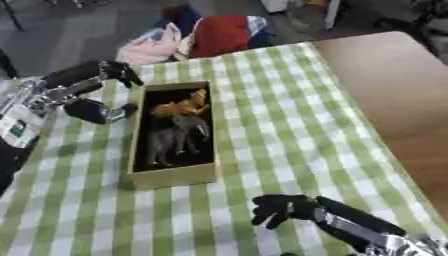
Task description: Pick up objects on the table and place them in the box.
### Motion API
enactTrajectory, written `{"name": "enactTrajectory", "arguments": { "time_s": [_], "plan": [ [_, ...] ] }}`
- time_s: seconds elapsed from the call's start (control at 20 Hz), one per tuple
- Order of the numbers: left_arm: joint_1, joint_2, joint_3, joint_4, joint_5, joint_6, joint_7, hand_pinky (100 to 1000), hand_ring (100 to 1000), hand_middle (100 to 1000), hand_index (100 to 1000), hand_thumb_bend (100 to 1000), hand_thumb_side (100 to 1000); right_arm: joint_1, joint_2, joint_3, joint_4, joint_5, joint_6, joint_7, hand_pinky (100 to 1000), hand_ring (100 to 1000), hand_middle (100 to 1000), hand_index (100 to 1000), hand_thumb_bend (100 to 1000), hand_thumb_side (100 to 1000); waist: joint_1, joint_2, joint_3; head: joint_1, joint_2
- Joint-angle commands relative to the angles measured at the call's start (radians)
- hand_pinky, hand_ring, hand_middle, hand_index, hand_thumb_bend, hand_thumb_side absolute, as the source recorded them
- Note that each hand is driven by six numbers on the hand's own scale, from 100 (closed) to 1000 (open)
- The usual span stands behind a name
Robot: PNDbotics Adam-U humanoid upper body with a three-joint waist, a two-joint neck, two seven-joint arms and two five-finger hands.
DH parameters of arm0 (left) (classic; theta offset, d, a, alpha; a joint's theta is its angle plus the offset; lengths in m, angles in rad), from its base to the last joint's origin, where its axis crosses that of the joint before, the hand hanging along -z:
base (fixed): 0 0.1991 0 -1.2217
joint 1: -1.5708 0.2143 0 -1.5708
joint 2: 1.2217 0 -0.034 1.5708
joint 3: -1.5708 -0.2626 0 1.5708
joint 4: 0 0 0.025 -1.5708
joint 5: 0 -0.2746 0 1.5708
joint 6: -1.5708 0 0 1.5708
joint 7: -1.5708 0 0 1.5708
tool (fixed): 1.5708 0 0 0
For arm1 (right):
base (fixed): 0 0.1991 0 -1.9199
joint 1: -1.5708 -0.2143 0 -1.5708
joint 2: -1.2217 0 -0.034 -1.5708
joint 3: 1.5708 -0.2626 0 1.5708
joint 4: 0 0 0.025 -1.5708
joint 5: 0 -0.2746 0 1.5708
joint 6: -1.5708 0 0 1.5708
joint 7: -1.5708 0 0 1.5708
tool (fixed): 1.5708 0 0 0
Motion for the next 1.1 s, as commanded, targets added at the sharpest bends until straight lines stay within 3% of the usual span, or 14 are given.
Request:
{"name": "enactTrajectory", "arguments": {
  "time_s": [0.05,0.4,0.6,0.8,1.1],
  "plan": [
    [0.022,0.071,0.005,-0.119,0.112,0.028,-0.014,751,674,707,805,235,614,0.0,-0.009,-0.016,-0.013,-0.009,0.001,-0.018,764,1000,784,933,100,386,-0.011,-0.022,0.016,-0.012,0.008],
    [0.179,0.125,0.052,-0.386,0.359,0.14,-0.018,746,637,670,778,110,600,0.015,-0.011,-0.04,-0.02,-0.019,0.004,-0.061,758,1000,779,931,100,369,-0.035,-0.035,0.106,-0.027,0.023],
    [0.284,0.126,0.096,-0.515,0.471,0.219,-0.016,747,625,657,769,100,627,0.024,-0.012,-0.059,-0.024,-0.028,0.009,-0.1,751,1000,775,927,100,358,-0.045,-0.039,0.153,-0.035,0.031],
    [0.39,0.089,0.144,-0.602,0.529,0.287,-0.01,748,614,643,761,100,675,0.031,-0.013,-0.076,-0.031,-0.033,0.013,-0.143,747,1000,772,924,100,357,-0.054,-0.04,0.193,-0.037,0.038],
    [0.493,0.006,0.199,-0.679,0.585,0.358,0.011,751,606,632,752,100,730,0.036,-0.012,-0.096,-0.036,-0.032,0.018,-0.195,733,1000,767,919,101,352,-0.06,-0.032,0.216,-0.041,0.047]
  ]
}}
